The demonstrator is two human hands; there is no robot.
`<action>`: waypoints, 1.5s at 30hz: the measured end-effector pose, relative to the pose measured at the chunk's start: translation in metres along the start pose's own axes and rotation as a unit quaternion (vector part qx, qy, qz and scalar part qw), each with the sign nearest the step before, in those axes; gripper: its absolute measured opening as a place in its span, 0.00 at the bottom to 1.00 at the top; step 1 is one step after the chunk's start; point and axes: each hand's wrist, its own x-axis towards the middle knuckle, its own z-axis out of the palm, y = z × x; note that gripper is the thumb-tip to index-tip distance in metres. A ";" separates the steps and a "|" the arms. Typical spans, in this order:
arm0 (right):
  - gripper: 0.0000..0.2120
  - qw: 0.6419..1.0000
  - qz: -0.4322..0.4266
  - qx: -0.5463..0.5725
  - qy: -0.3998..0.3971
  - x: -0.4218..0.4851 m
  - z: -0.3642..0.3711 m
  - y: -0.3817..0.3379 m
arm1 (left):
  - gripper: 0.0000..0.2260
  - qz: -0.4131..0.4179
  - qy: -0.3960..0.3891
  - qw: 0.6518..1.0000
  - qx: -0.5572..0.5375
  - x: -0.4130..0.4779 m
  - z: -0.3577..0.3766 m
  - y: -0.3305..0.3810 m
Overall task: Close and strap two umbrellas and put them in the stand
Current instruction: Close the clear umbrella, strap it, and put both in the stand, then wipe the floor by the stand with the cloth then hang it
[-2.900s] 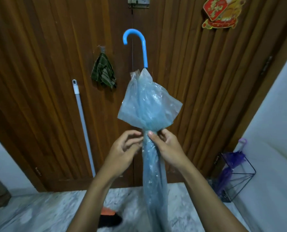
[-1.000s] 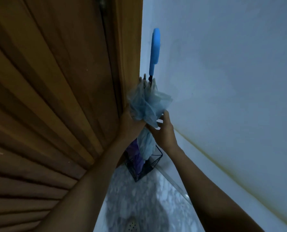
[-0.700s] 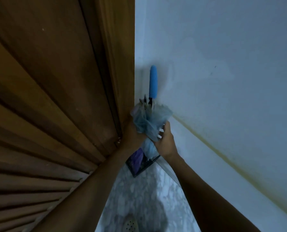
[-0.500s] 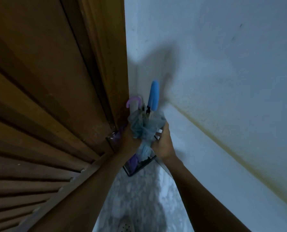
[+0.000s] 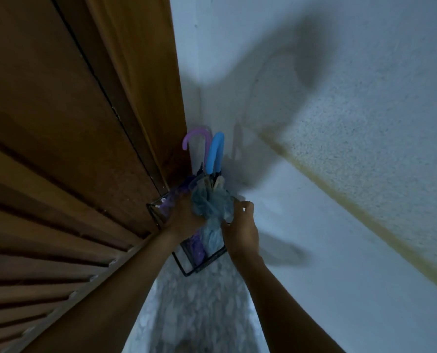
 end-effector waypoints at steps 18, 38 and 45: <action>0.16 0.994 0.100 0.046 -0.029 -0.013 -0.012 -0.004 | 0.21 -0.081 0.048 0.994 -0.062 -0.014 0.009 -0.005; 0.19 0.964 -0.215 -0.021 -0.156 -0.178 -0.207 -0.285 | 0.09 -0.043 0.178 0.982 -0.045 -0.310 -0.214 0.182; 0.19 0.899 -0.321 0.071 -0.290 -0.294 -0.213 -0.402 | 0.04 -0.025 0.331 0.941 -0.062 -0.473 -0.303 0.186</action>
